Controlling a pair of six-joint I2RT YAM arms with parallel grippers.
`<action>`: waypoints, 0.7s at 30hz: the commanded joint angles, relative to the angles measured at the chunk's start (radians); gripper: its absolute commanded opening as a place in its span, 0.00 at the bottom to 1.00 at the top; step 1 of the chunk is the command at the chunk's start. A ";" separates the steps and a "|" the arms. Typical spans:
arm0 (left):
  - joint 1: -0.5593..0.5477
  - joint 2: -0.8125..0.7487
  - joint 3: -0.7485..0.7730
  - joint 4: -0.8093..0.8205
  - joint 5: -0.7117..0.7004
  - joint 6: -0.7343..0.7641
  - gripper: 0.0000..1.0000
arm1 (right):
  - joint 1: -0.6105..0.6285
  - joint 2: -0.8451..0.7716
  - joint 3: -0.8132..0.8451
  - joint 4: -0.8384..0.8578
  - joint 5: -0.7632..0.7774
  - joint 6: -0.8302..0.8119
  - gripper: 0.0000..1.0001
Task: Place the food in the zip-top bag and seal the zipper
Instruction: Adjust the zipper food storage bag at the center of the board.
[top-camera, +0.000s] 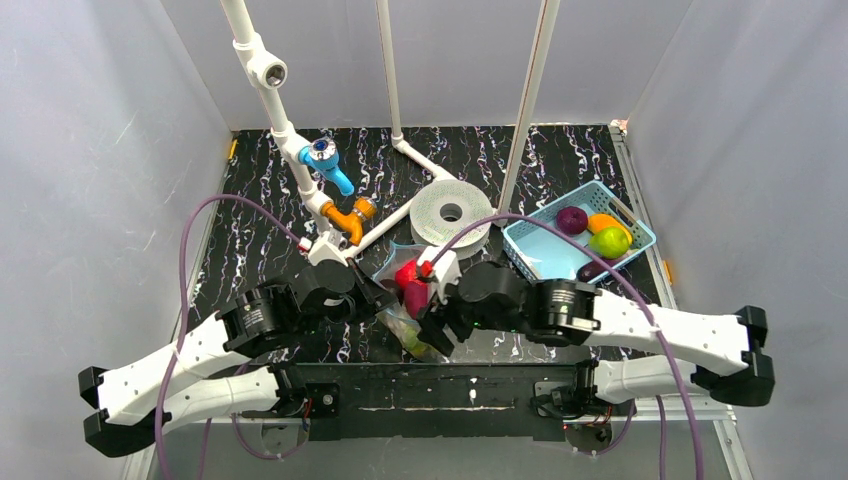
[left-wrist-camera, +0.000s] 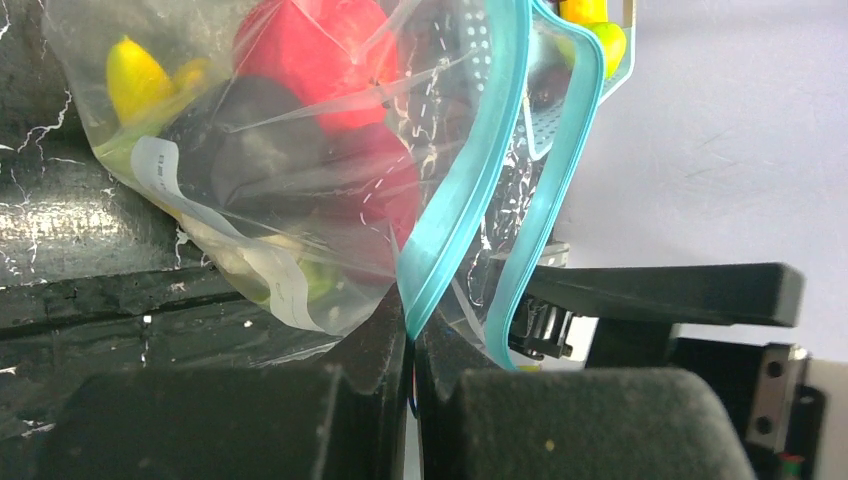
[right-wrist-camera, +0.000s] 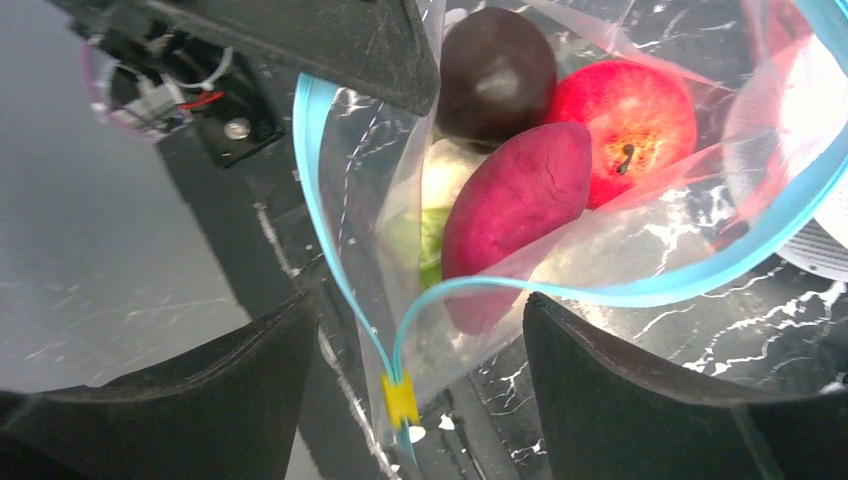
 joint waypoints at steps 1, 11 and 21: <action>0.003 -0.028 -0.008 0.033 -0.025 -0.046 0.00 | 0.087 0.073 0.055 0.028 0.260 -0.005 0.79; 0.003 -0.056 -0.041 0.016 -0.023 -0.074 0.07 | 0.110 0.035 -0.009 0.123 0.375 -0.117 0.27; 0.004 -0.173 -0.007 0.007 -0.043 0.185 0.63 | -0.013 0.021 -0.037 0.198 0.020 -0.194 0.01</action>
